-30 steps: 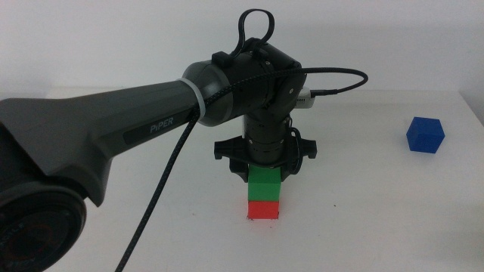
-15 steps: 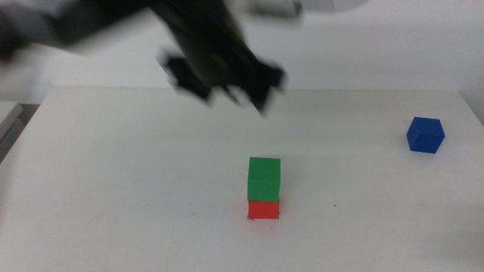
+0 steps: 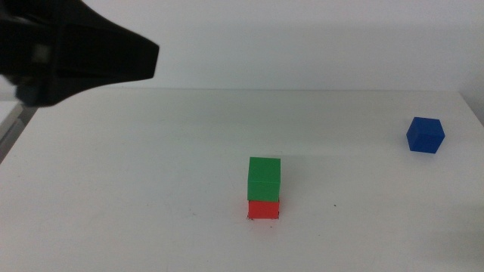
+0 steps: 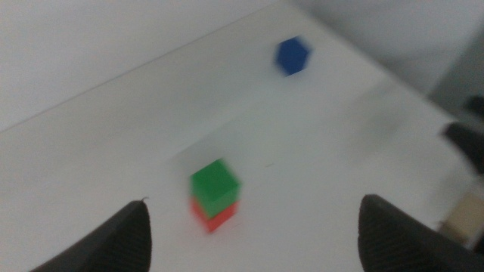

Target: Stack red cubes first, then green, then blue cubes in a specific spot.

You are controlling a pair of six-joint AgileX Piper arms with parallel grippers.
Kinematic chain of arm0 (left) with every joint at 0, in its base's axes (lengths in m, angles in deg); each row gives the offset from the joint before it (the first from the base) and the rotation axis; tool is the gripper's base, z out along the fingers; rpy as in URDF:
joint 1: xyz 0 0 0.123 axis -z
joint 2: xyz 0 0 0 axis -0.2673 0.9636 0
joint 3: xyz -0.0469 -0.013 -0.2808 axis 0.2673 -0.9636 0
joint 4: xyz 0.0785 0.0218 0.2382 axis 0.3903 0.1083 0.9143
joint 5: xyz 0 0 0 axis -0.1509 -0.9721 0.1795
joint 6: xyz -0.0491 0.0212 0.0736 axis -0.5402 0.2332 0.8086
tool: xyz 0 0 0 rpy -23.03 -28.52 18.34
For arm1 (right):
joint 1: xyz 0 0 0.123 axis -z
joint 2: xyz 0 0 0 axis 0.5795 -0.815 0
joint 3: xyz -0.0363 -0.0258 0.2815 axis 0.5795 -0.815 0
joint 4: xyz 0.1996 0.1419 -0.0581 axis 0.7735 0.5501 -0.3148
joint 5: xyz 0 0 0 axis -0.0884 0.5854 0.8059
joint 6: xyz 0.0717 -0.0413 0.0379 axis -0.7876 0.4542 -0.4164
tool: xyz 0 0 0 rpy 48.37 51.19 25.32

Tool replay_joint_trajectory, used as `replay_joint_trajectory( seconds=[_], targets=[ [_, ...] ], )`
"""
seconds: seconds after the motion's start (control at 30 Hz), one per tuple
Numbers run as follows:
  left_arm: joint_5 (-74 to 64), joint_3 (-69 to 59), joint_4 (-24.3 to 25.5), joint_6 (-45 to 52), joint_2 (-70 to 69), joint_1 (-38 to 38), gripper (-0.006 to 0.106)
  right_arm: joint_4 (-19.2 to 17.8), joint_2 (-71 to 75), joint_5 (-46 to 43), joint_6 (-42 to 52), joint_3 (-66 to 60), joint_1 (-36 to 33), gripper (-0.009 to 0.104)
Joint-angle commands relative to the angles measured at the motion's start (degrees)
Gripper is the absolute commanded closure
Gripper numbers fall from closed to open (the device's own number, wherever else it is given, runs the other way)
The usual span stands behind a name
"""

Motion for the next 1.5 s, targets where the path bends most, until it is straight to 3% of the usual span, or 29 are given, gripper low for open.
replay_joint_trajectory(
  seconds=[0.0,0.13,0.8,0.9,1.07,1.27,1.47],
  targets=[
    [1.4,-0.7,-5.57,2.25,-1.05,-0.37,0.007,-0.3,0.28,-0.52,0.42,-0.15,0.09,0.002],
    [0.68,-0.7,-8.18,3.6,-1.47,-0.37,0.007,-0.3,0.28,-0.52,0.42,-0.15,0.09,0.002],
    [3.28,-0.7,-8.06,3.6,-1.35,-0.37,0.007,-0.3,0.28,-3.53,0.42,-0.15,0.09,0.002],
    [3.28,-0.7,-7.11,3.6,-1.35,-0.37,0.007,-0.06,0.28,-4.46,-5.12,0.28,0.09,0.002],
    [3.6,-0.7,-6.97,3.6,-1.35,-0.37,0.007,-1.99,-13.94,6.07,-7.29,15.34,0.09,0.002],
    [3.6,-0.7,-6.83,3.6,-1.35,-0.37,0.007,-1.2,-39.41,30.77,-6.58,38.5,0.09,0.002],
    [3.65,-0.7,-4.94,1.08,-1.35,-0.37,0.007,0.66,-56.68,30.14,-8.12,46.81,0.09,0.002]
  ],
)
